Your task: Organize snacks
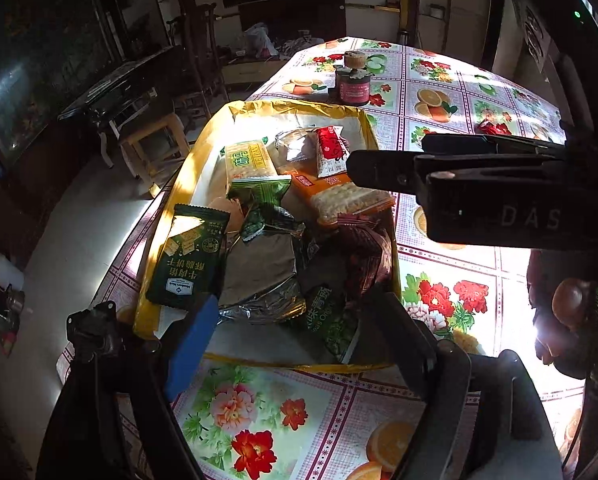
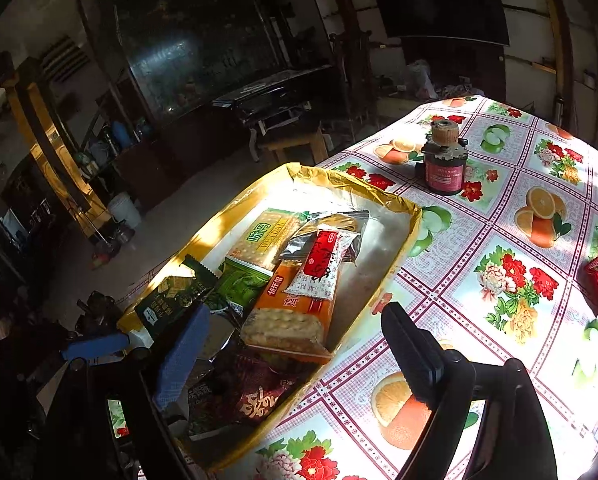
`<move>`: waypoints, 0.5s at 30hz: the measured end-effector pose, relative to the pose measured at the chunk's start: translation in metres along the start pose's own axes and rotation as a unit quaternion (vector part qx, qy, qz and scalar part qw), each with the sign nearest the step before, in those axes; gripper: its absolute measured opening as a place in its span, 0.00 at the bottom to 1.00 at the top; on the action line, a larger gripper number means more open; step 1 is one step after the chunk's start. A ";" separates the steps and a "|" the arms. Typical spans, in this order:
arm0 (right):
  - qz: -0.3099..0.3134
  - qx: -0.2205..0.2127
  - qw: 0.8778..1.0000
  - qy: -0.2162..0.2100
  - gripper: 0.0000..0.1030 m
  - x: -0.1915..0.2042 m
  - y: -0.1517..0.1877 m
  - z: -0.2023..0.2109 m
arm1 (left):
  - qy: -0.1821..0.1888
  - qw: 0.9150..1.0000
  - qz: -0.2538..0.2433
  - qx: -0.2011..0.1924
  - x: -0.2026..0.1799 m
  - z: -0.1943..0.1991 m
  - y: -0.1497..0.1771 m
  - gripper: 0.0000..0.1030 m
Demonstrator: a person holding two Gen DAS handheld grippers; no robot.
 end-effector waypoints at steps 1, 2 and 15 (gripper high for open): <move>0.013 0.000 1.000 -0.001 0.89 0.004 0.003 0.002 | 0.001 1.000 -0.004 -0.001 -0.001 0.002 0.004 0.79; 0.026 0.000 1.000 -0.003 0.90 0.009 0.006 0.004 | 0.001 1.000 -0.007 -0.001 -0.002 0.004 0.008 0.79; 0.138 0.009 0.990 0.006 0.90 0.047 0.036 0.021 | 0.001 1.000 -0.022 -0.022 0.001 0.028 0.050 0.80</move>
Point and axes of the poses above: each gripper's, at about its wrist camera, not at the fingertips, and z roughly against the way its jaws point, x to its left, y to its underside, the point moved 2 cm from there along -z, roughly the way its jaws point, and after that the axes turned 8 degrees about x, right-handed, at the moved point
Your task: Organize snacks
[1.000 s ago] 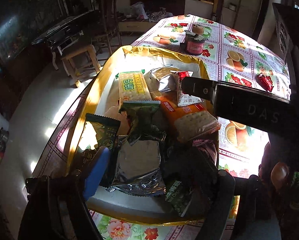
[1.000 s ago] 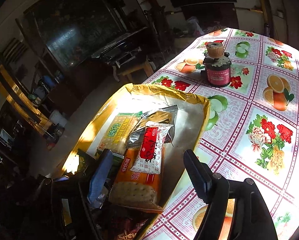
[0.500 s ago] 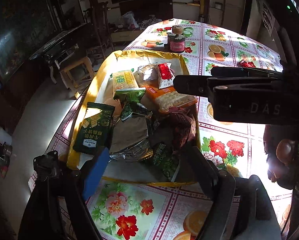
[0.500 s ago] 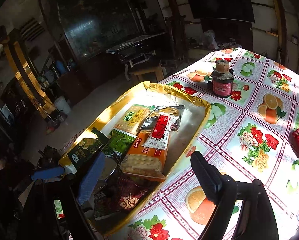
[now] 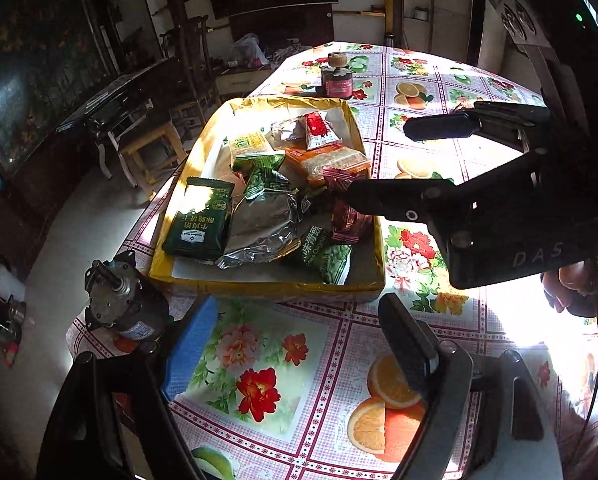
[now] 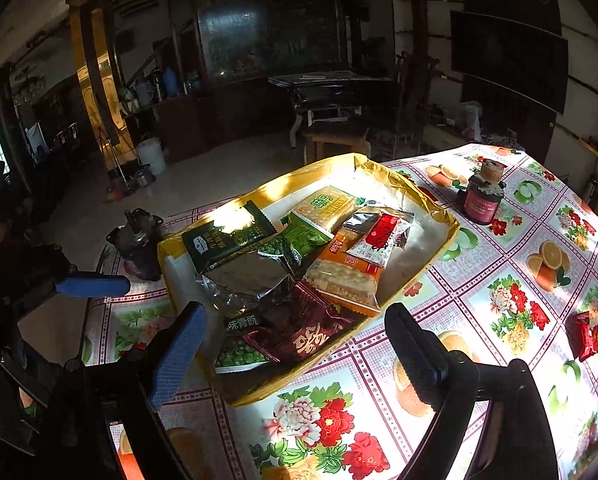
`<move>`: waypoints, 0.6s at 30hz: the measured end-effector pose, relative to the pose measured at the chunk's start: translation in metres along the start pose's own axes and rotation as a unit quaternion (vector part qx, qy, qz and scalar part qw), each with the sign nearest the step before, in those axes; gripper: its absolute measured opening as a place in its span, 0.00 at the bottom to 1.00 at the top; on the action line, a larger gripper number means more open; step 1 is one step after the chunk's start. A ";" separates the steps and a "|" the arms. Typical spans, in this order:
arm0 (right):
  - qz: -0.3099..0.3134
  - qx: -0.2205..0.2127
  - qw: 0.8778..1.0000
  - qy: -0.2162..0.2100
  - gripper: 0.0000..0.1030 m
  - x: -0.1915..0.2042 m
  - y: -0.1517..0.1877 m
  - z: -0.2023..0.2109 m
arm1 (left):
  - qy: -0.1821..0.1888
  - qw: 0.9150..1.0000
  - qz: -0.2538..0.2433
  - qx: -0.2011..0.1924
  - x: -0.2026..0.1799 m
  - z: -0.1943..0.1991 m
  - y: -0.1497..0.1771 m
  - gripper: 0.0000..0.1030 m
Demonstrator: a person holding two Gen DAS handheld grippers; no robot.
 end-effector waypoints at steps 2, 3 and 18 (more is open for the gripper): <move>0.014 0.001 1.000 0.002 0.90 0.004 0.002 0.003 | 0.001 1.000 -0.004 -0.006 0.001 0.004 0.005 0.83; 0.021 0.002 1.000 0.005 0.90 0.006 0.004 0.005 | 0.001 1.000 -0.006 -0.008 0.001 0.006 0.007 0.83; 0.131 0.017 0.991 0.017 0.90 0.050 0.023 0.013 | 0.010 1.000 -0.024 0.001 -0.001 0.016 0.047 0.89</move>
Point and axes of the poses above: each gripper's, at about its wrist camera, not at the fingertips, and z roughly against the way its jaws point, x to its left, y to its underside, the point moved 2 cm from there along -z, roughly the way its jaws point, and after that the axes turned 8 degrees about x, right-handed, at the moved point
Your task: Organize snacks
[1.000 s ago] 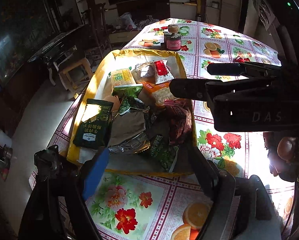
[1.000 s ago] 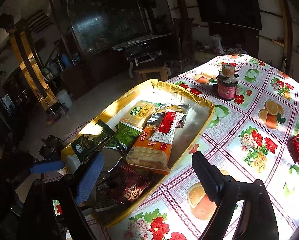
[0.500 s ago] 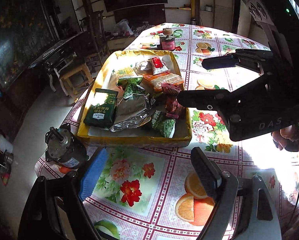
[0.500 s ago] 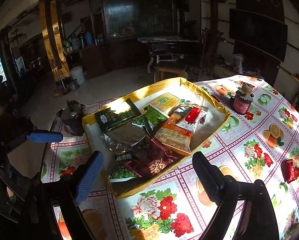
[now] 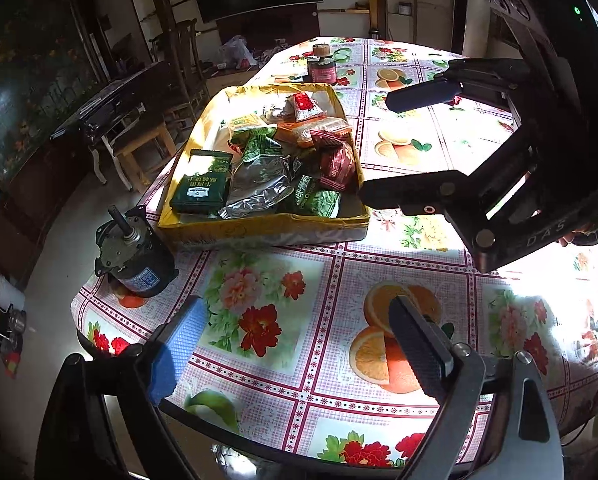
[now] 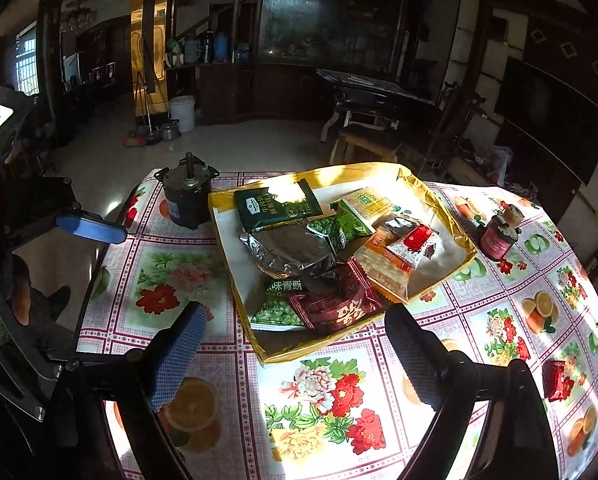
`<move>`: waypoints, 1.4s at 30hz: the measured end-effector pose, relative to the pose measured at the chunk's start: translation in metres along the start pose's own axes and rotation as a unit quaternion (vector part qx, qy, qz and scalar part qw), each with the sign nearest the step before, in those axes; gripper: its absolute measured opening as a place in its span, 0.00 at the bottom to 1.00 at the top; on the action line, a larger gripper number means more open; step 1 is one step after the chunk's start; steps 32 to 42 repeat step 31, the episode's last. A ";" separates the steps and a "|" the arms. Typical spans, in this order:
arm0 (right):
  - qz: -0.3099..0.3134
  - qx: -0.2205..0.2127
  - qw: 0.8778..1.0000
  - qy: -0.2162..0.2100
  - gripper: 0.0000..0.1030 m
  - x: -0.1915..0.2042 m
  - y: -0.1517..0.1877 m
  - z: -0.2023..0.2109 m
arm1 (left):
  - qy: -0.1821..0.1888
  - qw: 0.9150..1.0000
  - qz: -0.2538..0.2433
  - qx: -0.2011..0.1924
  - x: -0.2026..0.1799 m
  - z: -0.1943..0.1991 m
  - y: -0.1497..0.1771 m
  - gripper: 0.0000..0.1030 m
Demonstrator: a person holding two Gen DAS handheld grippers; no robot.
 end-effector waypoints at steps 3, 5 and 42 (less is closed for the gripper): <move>0.006 -0.001 1.000 -0.003 0.90 0.007 0.006 0.000 | 0.003 1.000 -0.004 0.002 -0.003 0.001 0.008 0.90; 0.003 0.002 1.000 -0.004 0.90 0.010 0.009 -0.001 | 0.003 1.000 -0.007 -0.002 -0.005 0.003 0.011 0.90; -0.016 -0.010 1.000 -0.002 0.90 0.006 0.016 0.007 | 0.053 0.998 0.020 -0.030 0.005 0.016 0.002 0.90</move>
Point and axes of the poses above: each gripper's, at about its wrist camera, not at the fingertips, and z roughly against the way its jaws point, x to its left, y to its underside, the point moved 2 cm from there along -z, roughly the way its jaws point, and after that the axes turned 8 degrees about x, right-handed, at the moved point
